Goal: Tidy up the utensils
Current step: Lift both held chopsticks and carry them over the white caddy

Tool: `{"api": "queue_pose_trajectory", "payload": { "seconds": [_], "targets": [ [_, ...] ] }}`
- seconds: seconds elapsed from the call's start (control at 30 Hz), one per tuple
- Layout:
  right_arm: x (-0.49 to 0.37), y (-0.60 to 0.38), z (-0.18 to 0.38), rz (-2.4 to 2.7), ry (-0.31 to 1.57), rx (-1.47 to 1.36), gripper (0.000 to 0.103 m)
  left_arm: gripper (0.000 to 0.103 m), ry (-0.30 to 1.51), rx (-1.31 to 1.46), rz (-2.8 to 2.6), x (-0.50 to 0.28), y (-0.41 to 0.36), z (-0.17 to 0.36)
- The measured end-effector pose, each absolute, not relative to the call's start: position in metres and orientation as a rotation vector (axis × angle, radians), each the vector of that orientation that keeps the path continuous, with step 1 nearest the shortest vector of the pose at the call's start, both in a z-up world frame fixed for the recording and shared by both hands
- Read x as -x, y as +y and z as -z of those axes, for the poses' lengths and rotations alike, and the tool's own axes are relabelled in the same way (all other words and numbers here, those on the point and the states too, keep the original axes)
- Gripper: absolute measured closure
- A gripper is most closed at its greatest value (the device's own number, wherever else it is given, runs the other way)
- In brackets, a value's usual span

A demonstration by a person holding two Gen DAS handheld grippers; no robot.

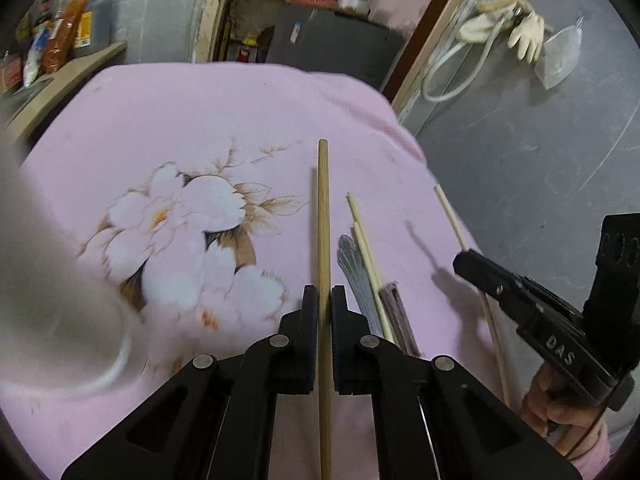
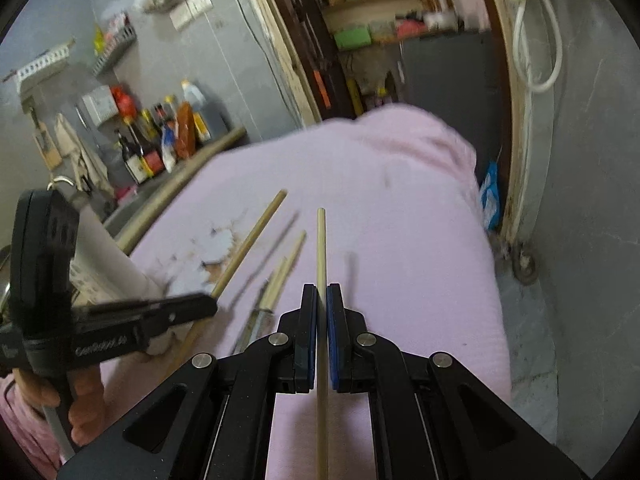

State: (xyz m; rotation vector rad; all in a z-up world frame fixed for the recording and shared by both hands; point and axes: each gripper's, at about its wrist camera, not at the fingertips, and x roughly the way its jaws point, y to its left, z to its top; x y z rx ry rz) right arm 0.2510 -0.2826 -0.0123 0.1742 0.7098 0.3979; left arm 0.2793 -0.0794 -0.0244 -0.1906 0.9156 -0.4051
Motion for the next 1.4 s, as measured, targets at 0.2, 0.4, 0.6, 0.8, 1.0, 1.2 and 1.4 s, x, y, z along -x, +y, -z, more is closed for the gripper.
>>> {"api": "queue_pose_trajectory", "payload": {
  "seconds": [0.2, 0.4, 0.6, 0.8, 1.0, 1.2, 1.4],
  "targets": [
    [-0.209, -0.259, -0.025, -0.399, 0.448, -0.108, 0.100, 0.099, 0.667, 0.200, 0.402, -0.235, -0.066, -0.012],
    [-0.185, -0.233, -0.056, -0.420, 0.216, -0.101, 0.100, 0.099, 0.354, 0.251, 0.347, -0.198, -0.038, -0.055],
    [-0.179, -0.200, -0.087, -0.465, 0.007, -0.178, 0.100, 0.099, 0.160, 0.284, 0.259, -0.181, 0.005, -0.089],
    [-0.189, -0.162, -0.107, -0.525, -0.084, -0.274, 0.100, 0.099, 0.047, 0.342, 0.175, -0.180, 0.069, -0.112],
    [-0.206, -0.118, -0.109, -0.586, -0.153, -0.334, 0.100, 0.099, -0.002, 0.402, 0.071, -0.189, 0.140, -0.113],
    [-0.225, -0.099, -0.094, -0.612, -0.145, -0.376, 0.100, 0.099, 0.015, 0.463, -0.005, -0.211, 0.178, -0.095],
    [-0.234, -0.088, -0.079, -0.618, -0.116, -0.340, 0.099, 0.099, -0.009, 0.447, -0.057, -0.215, 0.177, -0.073]
  ]
}}
